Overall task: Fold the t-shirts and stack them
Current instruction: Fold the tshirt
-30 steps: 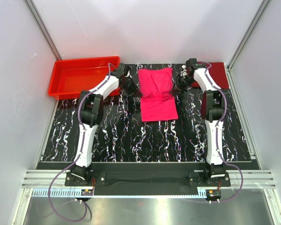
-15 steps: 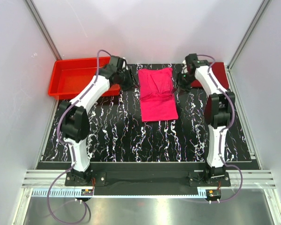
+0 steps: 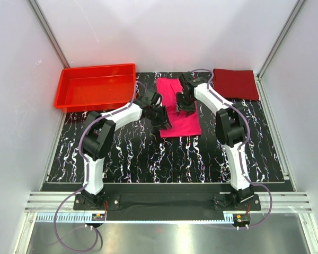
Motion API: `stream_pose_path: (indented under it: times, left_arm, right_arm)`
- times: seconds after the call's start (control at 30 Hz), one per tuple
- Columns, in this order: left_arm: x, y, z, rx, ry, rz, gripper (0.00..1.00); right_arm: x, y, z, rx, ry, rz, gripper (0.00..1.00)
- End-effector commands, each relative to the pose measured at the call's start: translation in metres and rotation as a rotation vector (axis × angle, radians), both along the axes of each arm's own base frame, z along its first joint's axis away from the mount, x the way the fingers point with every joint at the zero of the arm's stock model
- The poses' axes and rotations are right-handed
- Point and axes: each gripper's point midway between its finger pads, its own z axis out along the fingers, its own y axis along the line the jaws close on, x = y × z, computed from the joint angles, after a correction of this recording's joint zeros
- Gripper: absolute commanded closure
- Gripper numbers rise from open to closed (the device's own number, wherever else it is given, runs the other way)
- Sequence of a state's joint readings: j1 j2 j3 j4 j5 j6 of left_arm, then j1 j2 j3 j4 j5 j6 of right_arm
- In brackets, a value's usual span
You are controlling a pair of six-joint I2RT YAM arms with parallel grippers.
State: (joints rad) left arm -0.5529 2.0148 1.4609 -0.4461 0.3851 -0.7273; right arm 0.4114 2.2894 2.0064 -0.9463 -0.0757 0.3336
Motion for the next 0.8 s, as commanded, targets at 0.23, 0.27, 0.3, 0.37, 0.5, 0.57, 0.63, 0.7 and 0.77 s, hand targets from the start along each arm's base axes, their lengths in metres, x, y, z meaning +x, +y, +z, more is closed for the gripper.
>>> stream_pose_path:
  times: [0.23, 0.27, 0.3, 0.37, 0.5, 0.57, 0.63, 0.7, 0.77]
  left_arm:
    - [-0.012, 0.003, -0.023, 0.0, 0.038, 0.02, 0.63]
    - [-0.013, 0.003, -0.026, 0.008, 0.042, 0.02, 0.63]
    - [-0.014, 0.004, -0.029, 0.015, 0.052, 0.02, 0.64]
    - [-0.016, 0.005, -0.032, 0.028, 0.055, 0.018, 0.64]
    - [-0.02, 0.006, -0.035, 0.048, 0.06, 0.014, 0.64]
    - [-0.019, 0.008, -0.033, 0.061, 0.045, 0.012, 0.65]
    - [-0.015, 0.011, -0.019, 0.069, 0.007, 0.014, 0.65]
    - [-0.005, 0.013, 0.002, 0.078, -0.046, 0.001, 0.63]
    - [0.007, 0.015, 0.013, 0.067, -0.079, -0.019, 0.59]
  right_arm:
    - [0.041, -0.008, -0.004, -0.118, -0.148, -0.049, 0.44]
    - [0.047, -0.012, -0.006, -0.142, -0.167, -0.06, 0.42]
    - [0.049, -0.013, -0.007, -0.152, -0.176, -0.06, 0.41]
    - [0.062, -0.017, -0.006, -0.184, -0.211, -0.064, 0.39]
    - [0.09, -0.022, -0.005, -0.237, -0.264, -0.062, 0.34]
    - [0.113, -0.029, 0.004, -0.271, -0.323, -0.077, 0.33]
    - [0.134, -0.03, 0.028, -0.246, -0.398, -0.095, 0.31]
    - [0.143, -0.035, 0.04, -0.212, -0.422, -0.101, 0.31]
    - [0.145, -0.036, 0.069, -0.155, -0.458, -0.113, 0.31]
